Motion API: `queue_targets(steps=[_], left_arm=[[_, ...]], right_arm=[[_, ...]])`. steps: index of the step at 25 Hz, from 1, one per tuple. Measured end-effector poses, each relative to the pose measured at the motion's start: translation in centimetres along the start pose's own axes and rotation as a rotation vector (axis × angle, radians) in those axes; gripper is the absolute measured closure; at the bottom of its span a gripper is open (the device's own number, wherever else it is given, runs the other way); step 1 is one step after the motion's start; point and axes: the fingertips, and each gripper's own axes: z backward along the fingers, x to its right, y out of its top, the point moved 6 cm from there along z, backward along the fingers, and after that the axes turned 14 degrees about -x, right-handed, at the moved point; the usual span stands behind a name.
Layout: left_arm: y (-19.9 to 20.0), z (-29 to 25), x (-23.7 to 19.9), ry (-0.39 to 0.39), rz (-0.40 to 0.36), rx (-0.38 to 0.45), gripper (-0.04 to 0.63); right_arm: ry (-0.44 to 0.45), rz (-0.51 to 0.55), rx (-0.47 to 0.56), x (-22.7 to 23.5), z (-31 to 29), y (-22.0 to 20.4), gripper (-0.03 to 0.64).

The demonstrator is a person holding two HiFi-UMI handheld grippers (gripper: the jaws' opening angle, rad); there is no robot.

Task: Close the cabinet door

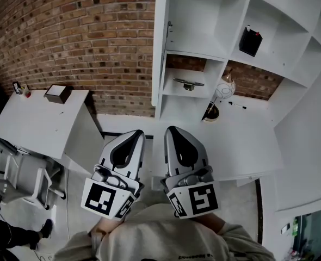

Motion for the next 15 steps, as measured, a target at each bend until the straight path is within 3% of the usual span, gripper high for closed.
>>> queue_targets(steps=[8, 15], left_arm=[[0.8, -0.9, -1.5, -0.008, 0.014, 0.013, 0.589], [3.4, -2.2, -2.0, -0.049, -0.023, 0.047, 0.589]], right_arm=[[-0.011, 0.015, -0.006, 0.0, -1.3, 0.5, 0.597], [-0.018, 0.062, -0.007, 0.2, -2.4, 2.5, 0.597]])
